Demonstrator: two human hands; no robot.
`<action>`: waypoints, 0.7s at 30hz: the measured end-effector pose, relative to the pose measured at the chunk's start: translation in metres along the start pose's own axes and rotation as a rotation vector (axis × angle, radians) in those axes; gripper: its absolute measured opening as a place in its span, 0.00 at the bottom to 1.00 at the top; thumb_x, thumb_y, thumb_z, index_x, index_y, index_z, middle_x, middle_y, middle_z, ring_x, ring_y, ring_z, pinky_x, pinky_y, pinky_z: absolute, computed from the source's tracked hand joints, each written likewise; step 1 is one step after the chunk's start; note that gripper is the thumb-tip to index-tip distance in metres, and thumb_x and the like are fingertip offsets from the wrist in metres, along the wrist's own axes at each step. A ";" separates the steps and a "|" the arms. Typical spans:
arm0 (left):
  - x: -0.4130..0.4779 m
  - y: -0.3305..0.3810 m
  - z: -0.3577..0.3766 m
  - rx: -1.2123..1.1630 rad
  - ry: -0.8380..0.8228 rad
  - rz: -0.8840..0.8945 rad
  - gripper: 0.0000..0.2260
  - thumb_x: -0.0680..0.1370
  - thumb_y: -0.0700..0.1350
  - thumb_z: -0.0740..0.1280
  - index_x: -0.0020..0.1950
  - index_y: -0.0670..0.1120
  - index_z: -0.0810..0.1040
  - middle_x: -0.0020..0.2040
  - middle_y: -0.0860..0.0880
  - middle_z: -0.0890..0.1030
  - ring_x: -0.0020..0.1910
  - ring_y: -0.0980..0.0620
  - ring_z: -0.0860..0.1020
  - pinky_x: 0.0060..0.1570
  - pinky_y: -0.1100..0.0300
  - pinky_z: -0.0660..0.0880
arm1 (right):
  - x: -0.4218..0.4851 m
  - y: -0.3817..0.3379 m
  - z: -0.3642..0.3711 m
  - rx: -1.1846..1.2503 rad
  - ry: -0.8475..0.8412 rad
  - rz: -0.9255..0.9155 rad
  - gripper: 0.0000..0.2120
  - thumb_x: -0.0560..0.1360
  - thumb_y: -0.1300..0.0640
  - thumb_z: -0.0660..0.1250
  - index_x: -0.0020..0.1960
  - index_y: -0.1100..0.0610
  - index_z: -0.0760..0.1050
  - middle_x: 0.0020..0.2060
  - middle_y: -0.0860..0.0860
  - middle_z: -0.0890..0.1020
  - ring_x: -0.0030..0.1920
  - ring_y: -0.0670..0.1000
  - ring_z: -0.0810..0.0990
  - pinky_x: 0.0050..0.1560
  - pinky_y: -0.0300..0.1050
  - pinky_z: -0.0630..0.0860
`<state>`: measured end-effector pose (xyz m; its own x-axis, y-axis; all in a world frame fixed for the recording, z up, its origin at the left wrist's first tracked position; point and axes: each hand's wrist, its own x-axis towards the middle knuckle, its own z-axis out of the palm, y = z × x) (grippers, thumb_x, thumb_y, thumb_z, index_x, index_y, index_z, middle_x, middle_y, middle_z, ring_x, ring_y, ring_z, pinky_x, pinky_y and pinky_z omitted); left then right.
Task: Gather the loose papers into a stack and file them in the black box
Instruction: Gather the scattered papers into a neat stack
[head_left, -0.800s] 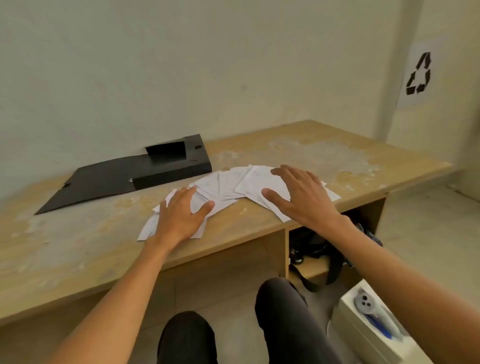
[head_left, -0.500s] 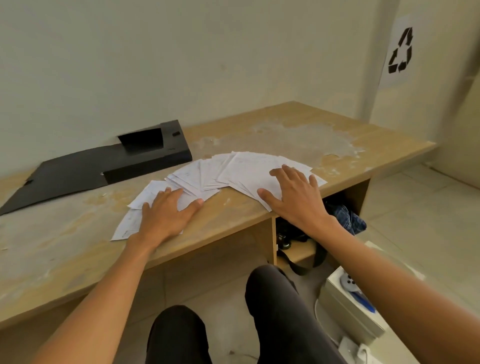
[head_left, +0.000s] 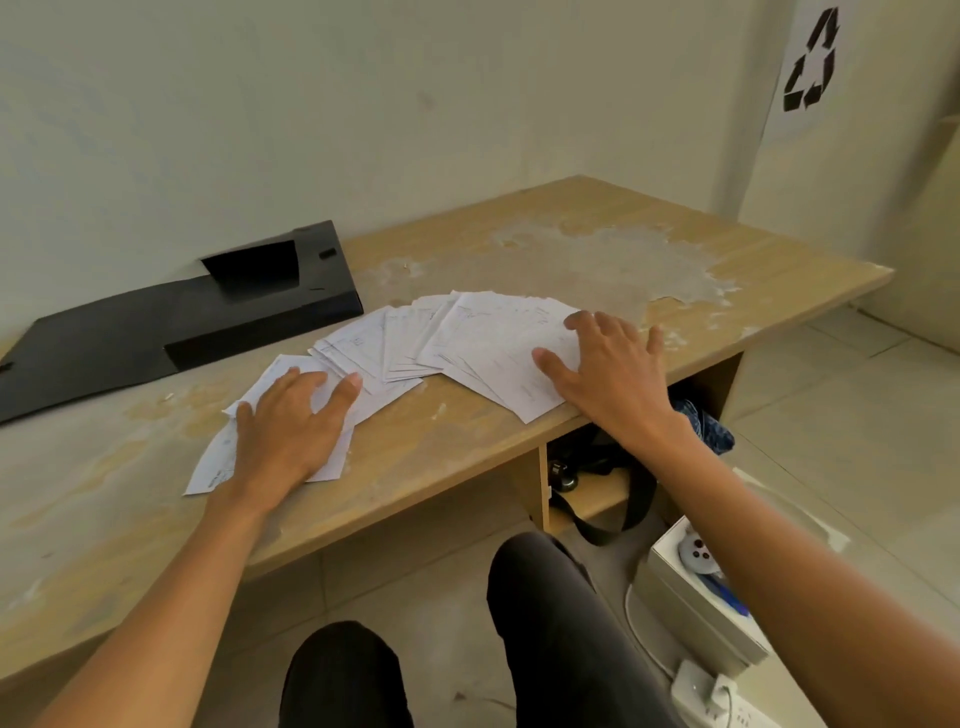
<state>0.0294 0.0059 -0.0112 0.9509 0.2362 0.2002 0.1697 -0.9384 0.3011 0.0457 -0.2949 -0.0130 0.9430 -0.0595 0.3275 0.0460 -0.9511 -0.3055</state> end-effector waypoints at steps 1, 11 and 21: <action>0.001 -0.002 0.000 0.004 0.001 -0.002 0.29 0.77 0.66 0.54 0.71 0.49 0.70 0.74 0.46 0.67 0.72 0.43 0.65 0.72 0.39 0.55 | 0.004 0.003 0.001 -0.021 -0.047 0.023 0.30 0.74 0.35 0.56 0.69 0.52 0.64 0.68 0.56 0.71 0.71 0.59 0.65 0.71 0.67 0.52; 0.001 -0.002 0.001 -0.021 -0.004 -0.016 0.26 0.77 0.63 0.59 0.69 0.49 0.71 0.72 0.45 0.70 0.70 0.42 0.68 0.70 0.39 0.60 | 0.037 0.004 0.006 -0.051 -0.192 0.012 0.31 0.72 0.32 0.56 0.67 0.51 0.67 0.67 0.56 0.72 0.68 0.60 0.67 0.68 0.65 0.59; -0.001 0.000 0.001 -0.026 0.019 -0.020 0.25 0.77 0.62 0.60 0.69 0.49 0.72 0.72 0.45 0.70 0.70 0.42 0.68 0.70 0.39 0.60 | 0.049 -0.003 0.013 -0.046 -0.209 0.023 0.25 0.73 0.38 0.56 0.65 0.50 0.68 0.65 0.56 0.73 0.68 0.61 0.66 0.68 0.66 0.57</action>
<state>0.0284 0.0053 -0.0120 0.9421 0.2601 0.2115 0.1818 -0.9264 0.3297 0.0963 -0.2912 -0.0074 0.9917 -0.0221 0.1263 0.0126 -0.9634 -0.2677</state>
